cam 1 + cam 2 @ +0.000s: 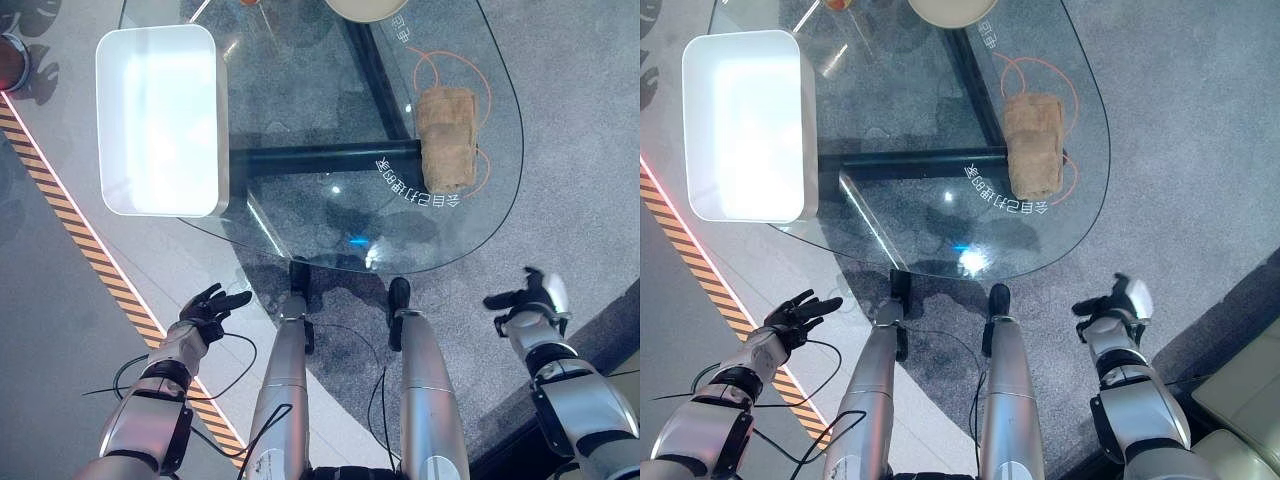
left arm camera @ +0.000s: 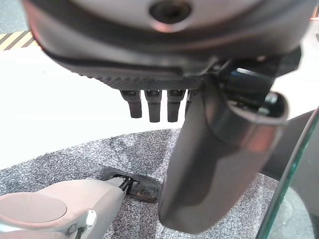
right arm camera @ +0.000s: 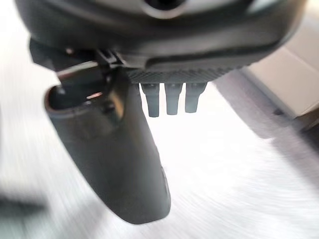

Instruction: Wipe the table with a cloth and put it in the basket.

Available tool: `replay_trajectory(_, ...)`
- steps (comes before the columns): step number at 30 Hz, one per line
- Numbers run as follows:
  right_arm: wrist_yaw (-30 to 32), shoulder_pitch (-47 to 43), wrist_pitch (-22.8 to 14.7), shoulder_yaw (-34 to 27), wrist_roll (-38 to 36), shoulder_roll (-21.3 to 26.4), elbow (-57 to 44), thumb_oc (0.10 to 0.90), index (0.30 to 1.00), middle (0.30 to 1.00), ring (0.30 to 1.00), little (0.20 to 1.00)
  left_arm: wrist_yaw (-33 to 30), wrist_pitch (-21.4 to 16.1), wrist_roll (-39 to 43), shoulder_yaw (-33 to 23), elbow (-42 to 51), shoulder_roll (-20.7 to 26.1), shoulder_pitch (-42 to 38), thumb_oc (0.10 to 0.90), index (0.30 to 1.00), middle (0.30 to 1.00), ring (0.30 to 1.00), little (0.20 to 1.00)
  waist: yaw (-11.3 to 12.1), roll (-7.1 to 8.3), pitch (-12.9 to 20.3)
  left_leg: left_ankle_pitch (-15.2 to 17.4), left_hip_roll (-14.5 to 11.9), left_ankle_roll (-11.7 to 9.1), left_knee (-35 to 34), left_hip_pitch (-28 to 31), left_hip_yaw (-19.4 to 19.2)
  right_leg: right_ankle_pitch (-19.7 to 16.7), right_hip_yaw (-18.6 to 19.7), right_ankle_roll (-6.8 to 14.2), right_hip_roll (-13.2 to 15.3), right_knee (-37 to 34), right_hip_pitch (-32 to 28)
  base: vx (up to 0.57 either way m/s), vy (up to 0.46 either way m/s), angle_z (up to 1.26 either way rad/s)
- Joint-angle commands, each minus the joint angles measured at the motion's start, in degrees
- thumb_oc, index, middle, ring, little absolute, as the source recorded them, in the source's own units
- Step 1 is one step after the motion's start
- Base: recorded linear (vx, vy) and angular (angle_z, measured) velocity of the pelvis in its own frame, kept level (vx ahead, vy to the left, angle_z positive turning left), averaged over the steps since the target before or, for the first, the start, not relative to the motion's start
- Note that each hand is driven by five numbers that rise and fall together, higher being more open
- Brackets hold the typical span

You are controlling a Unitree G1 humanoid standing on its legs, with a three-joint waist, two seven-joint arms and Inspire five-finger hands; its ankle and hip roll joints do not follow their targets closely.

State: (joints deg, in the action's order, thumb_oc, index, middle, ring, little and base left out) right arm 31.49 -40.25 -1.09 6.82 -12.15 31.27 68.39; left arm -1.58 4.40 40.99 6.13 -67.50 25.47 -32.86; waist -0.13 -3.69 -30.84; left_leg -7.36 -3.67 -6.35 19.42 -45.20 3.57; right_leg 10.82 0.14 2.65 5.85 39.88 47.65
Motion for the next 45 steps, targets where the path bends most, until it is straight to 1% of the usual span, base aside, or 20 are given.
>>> replay_trajectory(1, 9.6, 2.1, -7.2, -2.6, -7.0, 5.6, -5.2, 0.800, 0.900, 0.900, 0.900, 0.900, -0.8, -2.8, 1.7, 0.3, -2.3, 2.1, 4.6, 0.800, 0.900, 0.900, 0.900, 0.900, -0.8, 0.73, 1.0, 11.1, 4.2, 5.9, 10.1, -0.4, -3.3, -6.4, -2.0, -1.0, -2.8, -8.4, -0.9, 0.00, 0.000, 0.00)
replay_trajectory(3, 12.3, 1.4, -10.0, -3.3, -9.0, 5.6, -9.9, 0.800, 0.900, 0.900, 0.900, 0.900, -1.2, -3.4, 2.3, 0.6, -2.1, 1.7, 5.1, 0.800, 0.900, 0.900, 0.900, 0.900, -1.0, 0.83, 1.0, 10.9, 4.2, 5.8, 9.7, -0.4, -3.2, -6.5, -2.0, -1.1, -2.9, -8.9, -1.0, 0.00, 0.013, -0.02)
replay_trajectory(4, 14.3, 1.4, -10.4, -3.5, -9.0, 5.2, -14.0, 0.800, 0.900, 0.900, 0.900, 0.900, -1.7, -3.8, 2.3, 0.7, -1.6, 1.2, 5.6, 0.800, 0.900, 0.900, 0.900, 0.900, -1.2, 0.88, 1.0, 10.7, 4.4, 5.7, 9.3, -0.3, -3.0, -6.6, -2.0, -1.1, -3.0, -9.2, -1.0, 0.00, 0.000, 0.00)
replay_trajectory(6, 17.5, 1.2, -11.6, -3.2, -7.9, 4.9, -17.9, 0.800, 0.900, 0.900, 0.900, 0.900, -2.0, -4.3, 2.6, 0.9, -1.3, 0.9, 6.1, 0.800, 0.900, 0.900, 0.900, 0.900, -1.3, 0.82, 1.0, 10.6, 4.4, 5.7, 8.9, -0.2, -3.0, -6.6, -2.0, -1.1, -3.0, -9.3, -1.0, 0.00, 0.000, 0.00)
replay_trajectory(7, 20.1, 0.6, -12.2, -2.8, -7.0, 4.8, -20.9, 0.800, 0.900, 0.900, 0.900, 0.900, -2.1, -4.5, 3.2, 1.2, -1.1, 0.9, 6.3, 0.800, 0.900, 0.900, 0.900, 0.900, -1.4, 0.77, 1.0, 10.5, 4.4, 5.8, 8.4, 0.0, -3.1, -6.6, -1.9, -1.1, -3.0, -9.6, -1.1, 0.00, 0.020, -0.04)
replay_trajectory(10, 23.9, -0.4, -13.9, -2.5, -5.3, 5.0, -25.7, 0.800, 0.900, 0.900, 0.900, 0.900, -1.8, -5.2, 4.4, 1.4, -1.6, 0.8, 6.1, 0.800, 0.900, 0.900, 0.900, 0.900, -1.6, 0.75, 1.0, 10.1, 4.6, 5.7, 7.6, -0.1, -3.0, -6.5, -2.2, -1.3, -3.0, -10.4, -1.1, -0.02, 0.032, 0.00)
replay_trajectory(12, 26.1, -0.7, -14.4, -2.7, -3.5, 4.7, -28.1, 0.800, 0.900, 0.900, 0.900, 0.900, -1.7, -5.4, 4.6, 1.4, -1.5, 0.6, 6.3, 0.800, 0.900, 0.900, 0.900, 0.900, -1.7, 0.67, 1.0, 10.0, 4.7, 5.7, 7.3, 0.1, -2.9, -6.4, -2.2, -1.3, -3.0, -10.5, -1.3, 0.00, 0.030, 0.03)
replay_trajectory(14, 28.6, -1.3, -14.9, -2.5, 0.2, 4.7, -32.2, 0.800, 0.900, 0.900, 0.900, 0.900, -1.8, -5.6, 5.3, 1.4, -1.4, 0.3, 6.4, 0.800, 0.900, 0.900, 0.900, 0.900, -1.9, 0.45, 1.0, 9.7, 4.8, 5.7, 6.7, 0.2, -3.0, -6.2, -2.1, -1.3, -3.1, -10.9, -1.4, -0.01, 0.044, 0.01)
replay_trajectory(16, 28.9, -1.3, -15.2, -2.4, 0.7, 4.6, -33.3, 0.800, 0.900, 0.900, 0.900, 0.900, -1.8, -5.6, 5.3, 1.4, -1.4, 0.2, 6.4, 0.800, 0.900, 0.900, 0.900, 0.900, -1.9, 0.42, 1.0, 9.7, 4.8, 5.7, 6.5, 0.2, -3.0, -6.3, -2.1, -1.3, -3.1, -11.0, -1.4, 0.00, 0.000, 0.00)
replay_trajectory(17, 29.1, -1.2, -15.3, -2.3, 1.3, 4.3, -35.6, 0.800, 0.900, 0.900, 0.900, 0.900, -1.8, -5.9, 5.6, 1.5, -1.4, 0.0, 6.5, 0.800, 0.900, 0.900, 0.900, 0.900, -2.0, 0.38, 1.0, 9.5, 4.9, 5.7, 6.2, 0.3, -3.1, -6.2, -2.1, -1.4, -3.0, -11.2, -1.5, 0.00, 0.000, 0.00)
replay_trajectory(20, 28.7, -0.9, -14.1, -1.3, 2.7, 3.3, -40.8, 0.800, 0.900, 0.900, 0.900, 0.900, -2.2, -5.7, 5.3, 1.4, -0.9, -0.3, 6.5, 0.800, 0.900, 0.900, 0.900, 0.900, -2.2, 0.35, 1.0, 9.2, 5.0, 5.6, 5.4, 0.7, -3.2, -6.2, -2.0, -1.4, -3.1, -11.9, -1.9, 0.00, 0.011, 0.00)
replay_trajectory(22, 27.1, -0.1, -12.4, 0.3, 4.2, 2.1, -45.2, 0.800, 0.900, 0.900, 0.900, 0.900, -2.3, -6.0, 5.2, 1.6, -0.6, -0.7, 6.6, 0.800, 0.900, 0.900, 0.900, 0.900, -2.4, 0.24, 1.0, 8.9, 5.2, 5.6, 4.6, 1.1, -3.4, -6.3, -1.9, -1.5, -3.1, -12.5, -2.1, 0.00, 0.015, 0.01)
replay_trajectory(25, 25.9, 0.4, -11.3, 1.4, 5.3, 1.7, -47.5, 0.800, 0.900, 0.900, 0.900, 0.900, -2.3, -6.2, 4.8, 1.4, -0.4, -0.9, 6.9, 0.800, 0.900, 0.900, 0.900, 0.900, -2.4, 0.22, 1.0, 8.7, 5.3, 5.5, 4.2, 1.4, -3.5, -6.4, -1.9, -1.5, -3.0, -12.9, -2.3, 0.00, 0.000, 0.00)
replay_trajectory(27, 25.3, 1.0, -9.7, 3.1, 6.8, 0.2, -49.8, 0.800, 0.900, 0.900, 0.900, 0.900, -2.3, -6.7, 4.5, 1.4, -0.2, -1.4, 7.2, 0.800, 0.900, 0.900, 0.900, 0.900, -2.3, 0.23, 1.0, 8.7, 5.4, 5.5, 4.0, 1.7, -3.6, -6.4, -2.0, -1.6, -2.9, -13.1, -2.6, 0.00, 0.000, 0.00)
replay_trajectory(30, 24.4, 1.5, -8.7, 5.2, 7.1, -1.2, -51.5, 0.800, 0.900, 0.900, 0.900, 0.900, -2.3, -6.6, 4.2, 1.5, -0.1, -1.6, 7.2, 0.800, 0.900, 0.900, 0.900, 0.900, -2.3, 0.14, 1.0, 8.5, 5.5, 5.5, 3.6, 1.9, -3.8, -6.4, -2.1, -1.7, -2.7, -13.4, -2.9, 0.00, 0.000, 0.00)
replay_trajectory(33, 23.2, 1.6, -7.8, 6.8, 6.2, -2.1, -51.9, 0.800, 0.900, 0.900, 0.900, 0.900, -2.3, -6.6, 4.3, 1.7, -0.3, -1.8, 7.0, 0.800, 0.900, 0.900, 0.900, 0.900, -2.2, 0.04, 1.0, 8.2, 5.6, 5.5, 3.1, 2.3, -3.9, -6.4, -2.2, -1.8, -2.6, -13.8, -3.2, 0.00, 0.000, 0.00)
replay_trajectory(36, 21.7, 2.5, -5.5, 9.6, 6.8, -4.1, -52.2, 0.800, 0.900, 0.900, 0.900, 0.900, -2.3, -7.4, 4.1, 2.1, -0.1, -2.6, 7.5, 0.800, 0.900, 0.900, 0.900, 0.900, -2.1, -0.21, 1.0, 8.0, 5.7, 5.5, 2.7, 2.5, -4.1, -6.4, -2.3, -1.9, -2.5, -14.0, -3.3, 0.00, 0.000, 0.00)
replay_trajectory(39, 21.6, 2.8, -4.0, 11.1, 6.9, -4.9, -51.9, 0.800, 0.900, 0.900, 0.900, 0.900, -2.6, -7.9, 4.1, 2.3, 0.0, -3.3, 7.8, 0.800, 0.900, 0.900, 0.900, 0.900, -2.0, -0.38, 1.0, 7.9, 5.7, 5.4, 2.6, 2.6, -4.3, -6.3, -2.4, -2.1, -2.5, -14.0, -3.4, 0.00, 0.000, 0.00)
replay_trajectory(42, 21.6, 2.7, -1.6, 12.8, 6.2, -5.6, -51.6, 0.800, 0.900, 0.900, 0.900, 0.900, -2.9, -8.1, 4.2, 2.6, -0.2, -3.7, 7.6, 0.800, 0.900, 0.900, 0.900, 0.900, -2.0, -0.47, 1.0, 7.6, 5.7, 5.4, 2.2, 2.8, -4.4, -6.3, -2.4, -2.2, -2.5, -14.2, -3.5, 0.00, 0.000, 0.00)
replay_trajectory(45, 21.8, 2.3, -0.5, 13.9, 5.6, -5.8, -51.0, 0.800, 0.900, 0.900, 0.900, 0.900, -3.0, -8.4, 4.1, 3.0, -0.4, -4.2, 7.7, 0.800, 0.900, 0.900, 0.900, 0.900, -1.9, -0.59, 1.0, 7.5, 5.7, 5.4, 2.2, 2.8, -4.5, -6.2, -2.4, -2.4, -2.5, -14.0, -3.4, 0.00, 0.000, 0.00)
